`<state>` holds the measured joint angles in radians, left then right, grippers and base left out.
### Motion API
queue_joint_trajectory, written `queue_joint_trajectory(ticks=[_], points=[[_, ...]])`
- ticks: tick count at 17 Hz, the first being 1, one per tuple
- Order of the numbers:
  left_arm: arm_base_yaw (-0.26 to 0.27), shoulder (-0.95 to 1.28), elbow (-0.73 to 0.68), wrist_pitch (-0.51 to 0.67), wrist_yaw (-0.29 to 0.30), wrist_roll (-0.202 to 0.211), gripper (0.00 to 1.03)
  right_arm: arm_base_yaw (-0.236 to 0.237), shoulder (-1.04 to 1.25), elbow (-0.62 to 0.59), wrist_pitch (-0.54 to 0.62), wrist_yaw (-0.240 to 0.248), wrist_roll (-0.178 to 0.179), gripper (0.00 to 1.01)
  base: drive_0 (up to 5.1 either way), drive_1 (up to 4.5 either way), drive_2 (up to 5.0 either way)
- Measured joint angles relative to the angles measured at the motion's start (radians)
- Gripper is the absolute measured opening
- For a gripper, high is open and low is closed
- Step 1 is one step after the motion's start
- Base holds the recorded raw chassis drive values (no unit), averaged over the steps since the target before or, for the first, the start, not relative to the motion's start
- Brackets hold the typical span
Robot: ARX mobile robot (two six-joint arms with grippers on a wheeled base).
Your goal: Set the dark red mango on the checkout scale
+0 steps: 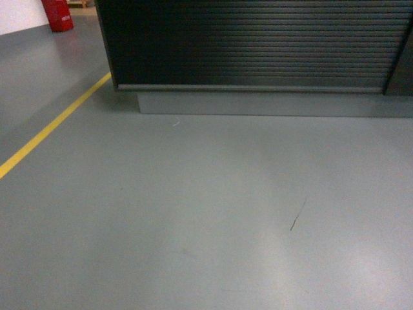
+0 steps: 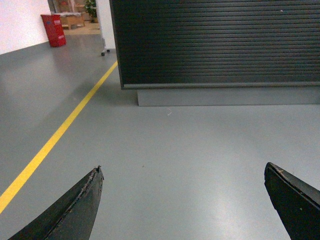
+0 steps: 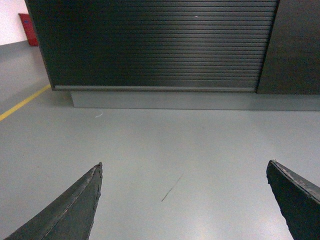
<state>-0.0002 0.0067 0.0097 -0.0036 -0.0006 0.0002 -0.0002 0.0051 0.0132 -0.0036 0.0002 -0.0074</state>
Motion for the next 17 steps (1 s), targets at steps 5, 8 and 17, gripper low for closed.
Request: queue_joint_trajectory(ticks=[5,8,17], points=[[0.0,0.0,0.0,0.0,0.0,0.0,0.98,0.0,0.0,0.0,0.0,0.0,0.0,0.98,-0.1,4.09,-4.3],[0.0,0.0,0.0,0.003,0.0,0.0,0.98,0.0,0.0,0.0,0.0,-0.001,0.0,0.98,-0.1,4.1,-4.3],[0.0,0.0,0.0,0.0,0.0,0.0,0.98,0.0,0.0,0.0,0.001,0.0,0.0,0.98,0.0,4.17,-4.2]])
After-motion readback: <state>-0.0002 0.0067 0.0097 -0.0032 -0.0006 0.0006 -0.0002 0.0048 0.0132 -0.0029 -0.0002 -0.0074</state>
